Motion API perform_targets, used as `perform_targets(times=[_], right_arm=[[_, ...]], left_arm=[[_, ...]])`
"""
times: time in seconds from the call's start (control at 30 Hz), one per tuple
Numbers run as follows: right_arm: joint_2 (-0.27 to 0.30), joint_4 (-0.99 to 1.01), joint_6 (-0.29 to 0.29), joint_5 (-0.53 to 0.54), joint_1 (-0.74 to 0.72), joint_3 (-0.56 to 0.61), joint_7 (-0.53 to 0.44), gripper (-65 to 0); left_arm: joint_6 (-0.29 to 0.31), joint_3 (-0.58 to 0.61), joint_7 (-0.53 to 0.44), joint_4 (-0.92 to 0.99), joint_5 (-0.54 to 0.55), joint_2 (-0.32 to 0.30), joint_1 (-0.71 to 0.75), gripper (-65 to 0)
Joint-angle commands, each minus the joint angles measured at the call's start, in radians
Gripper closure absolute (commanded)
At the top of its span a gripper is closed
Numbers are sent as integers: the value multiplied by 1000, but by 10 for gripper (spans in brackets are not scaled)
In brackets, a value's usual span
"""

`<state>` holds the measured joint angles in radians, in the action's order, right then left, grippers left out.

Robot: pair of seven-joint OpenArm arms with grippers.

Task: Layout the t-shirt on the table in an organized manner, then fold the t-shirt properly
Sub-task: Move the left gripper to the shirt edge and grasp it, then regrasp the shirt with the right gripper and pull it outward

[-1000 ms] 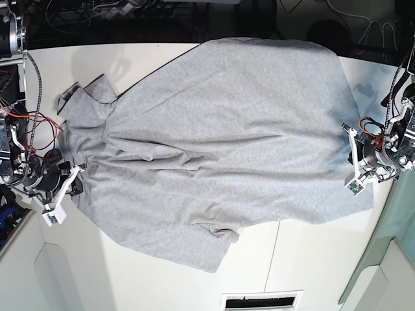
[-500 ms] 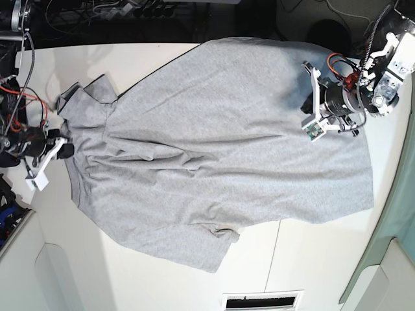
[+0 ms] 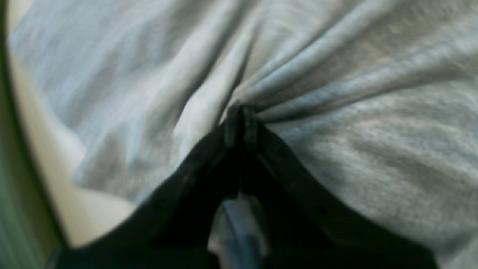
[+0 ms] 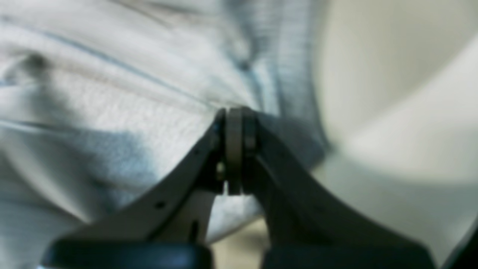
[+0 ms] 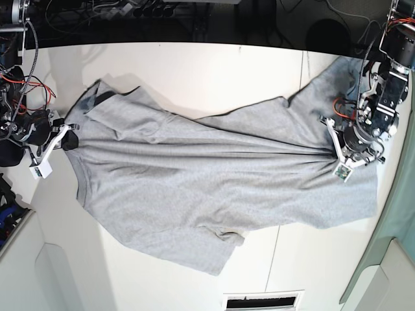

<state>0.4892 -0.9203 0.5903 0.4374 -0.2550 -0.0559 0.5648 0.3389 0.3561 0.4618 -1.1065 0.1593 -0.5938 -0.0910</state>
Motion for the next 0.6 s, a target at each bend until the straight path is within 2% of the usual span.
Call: perform_targets(times=[0.0, 0.17, 0.23, 0.37, 0.5, 0.57], right_arm=[[31, -2, -27, -40, -6, -2, 16, 0], [34, -3, -30, -35, -51, -2, 11, 0], [35, -3, -36, -26, -75, -2, 11, 0], [47, -3, -37, 8, -119, -3, 11, 0], [60, -5, -40, 47, -172, -4, 16, 0], [67, -10, -41, 72, -183, -5, 18, 0]], left_arm=[[5, 5, 129, 52, -22, -16, 5, -13], [23, 5, 114, 85, 1, -55, -57, -13], [61, 5, 122, 65, 33, -69, -66, -13], [147, 5, 207, -17, 130, -81, -67, -14], [171, 5, 235, -130, 247, -117, -66, -25], [171, 5, 238, -191, 305, -145, -66, -67]])
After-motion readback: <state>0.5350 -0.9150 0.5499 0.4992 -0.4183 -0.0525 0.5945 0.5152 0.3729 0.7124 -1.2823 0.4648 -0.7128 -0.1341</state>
